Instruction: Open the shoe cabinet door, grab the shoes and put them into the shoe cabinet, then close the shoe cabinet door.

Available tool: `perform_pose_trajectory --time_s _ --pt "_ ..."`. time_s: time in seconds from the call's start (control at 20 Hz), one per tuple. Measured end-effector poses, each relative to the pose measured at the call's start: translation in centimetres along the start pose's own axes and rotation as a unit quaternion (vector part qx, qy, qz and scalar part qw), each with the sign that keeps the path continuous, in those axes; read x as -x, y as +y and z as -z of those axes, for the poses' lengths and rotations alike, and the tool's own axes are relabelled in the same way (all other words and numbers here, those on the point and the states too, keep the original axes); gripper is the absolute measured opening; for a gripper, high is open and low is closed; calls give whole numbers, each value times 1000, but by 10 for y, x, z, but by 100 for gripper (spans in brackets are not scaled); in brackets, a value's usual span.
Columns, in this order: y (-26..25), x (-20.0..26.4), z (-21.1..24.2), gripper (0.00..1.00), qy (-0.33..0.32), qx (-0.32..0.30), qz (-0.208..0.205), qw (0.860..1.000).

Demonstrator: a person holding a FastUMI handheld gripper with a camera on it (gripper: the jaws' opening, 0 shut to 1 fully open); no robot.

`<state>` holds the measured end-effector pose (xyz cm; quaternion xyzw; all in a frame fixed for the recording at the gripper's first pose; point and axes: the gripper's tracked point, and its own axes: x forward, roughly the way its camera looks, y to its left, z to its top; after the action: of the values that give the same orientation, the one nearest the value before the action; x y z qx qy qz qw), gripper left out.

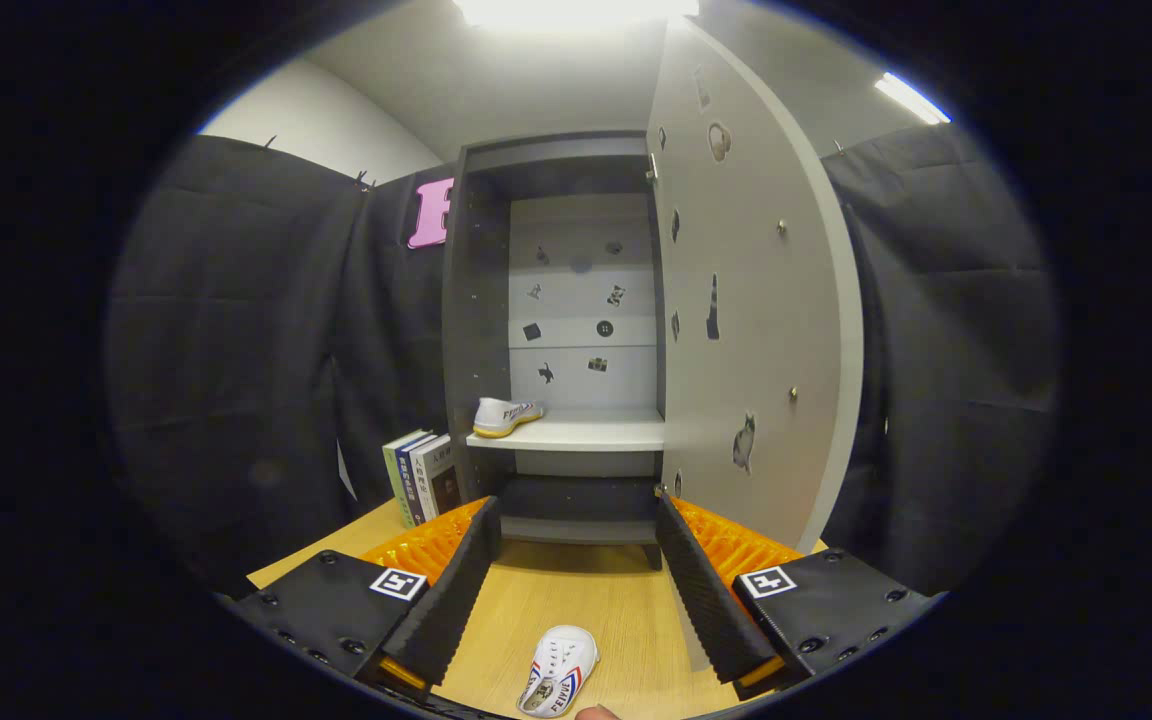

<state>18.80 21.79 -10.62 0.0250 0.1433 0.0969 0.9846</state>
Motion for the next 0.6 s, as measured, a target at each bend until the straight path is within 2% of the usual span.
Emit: perform_pose_trajectory --time_s 0.3,0.6 --pt "10 -36 86 98 91 -14 -1 996" --pt "28 -61 162 98 179 -29 -14 983"
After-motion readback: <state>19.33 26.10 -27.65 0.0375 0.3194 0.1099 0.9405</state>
